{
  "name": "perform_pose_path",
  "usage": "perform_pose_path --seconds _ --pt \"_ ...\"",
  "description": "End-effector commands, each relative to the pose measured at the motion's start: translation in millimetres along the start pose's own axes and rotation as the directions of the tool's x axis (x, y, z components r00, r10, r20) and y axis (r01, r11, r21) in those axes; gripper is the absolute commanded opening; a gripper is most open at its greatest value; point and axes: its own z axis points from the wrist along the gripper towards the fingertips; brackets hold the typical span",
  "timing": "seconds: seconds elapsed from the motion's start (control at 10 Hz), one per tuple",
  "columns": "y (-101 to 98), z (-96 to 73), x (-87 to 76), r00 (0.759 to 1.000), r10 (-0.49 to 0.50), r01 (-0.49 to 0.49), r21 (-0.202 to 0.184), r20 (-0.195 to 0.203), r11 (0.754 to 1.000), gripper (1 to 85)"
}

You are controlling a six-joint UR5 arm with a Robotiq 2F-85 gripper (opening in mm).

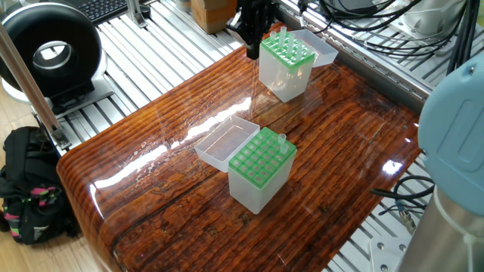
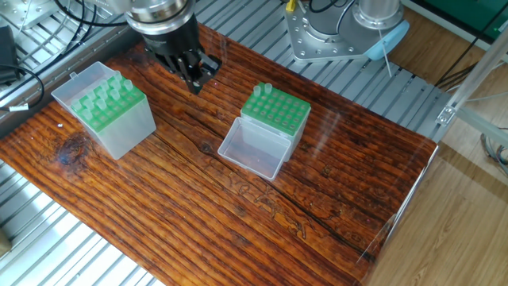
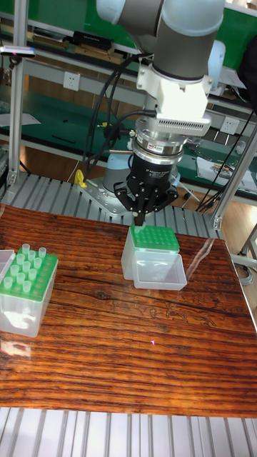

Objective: Transfer all large pipette tips from one holder to another

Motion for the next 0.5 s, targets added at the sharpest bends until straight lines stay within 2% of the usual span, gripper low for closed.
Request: perform_pose_path --seconds 0.0,0.1,0.2,0.3,0.4 --pt "14.4 -1.6 -1.0 1.0 -0.02 0.021 -0.056 0.007 0.998 1.0" --pt "21.2 -2.2 -9.1 0.997 -0.069 0.073 -0.079 0.042 0.994 1.0" --pt "20.8 -2.2 -9.4 0.995 -0.089 0.092 -0.077 0.045 0.993 1.0" --pt "12.5 -1.5 -5.8 0.996 -0.082 0.083 -0.046 0.028 0.995 1.0" --pt "14.1 -4.6 3.9 0.998 -0.055 0.055 -0.027 0.01 0.998 1.0"
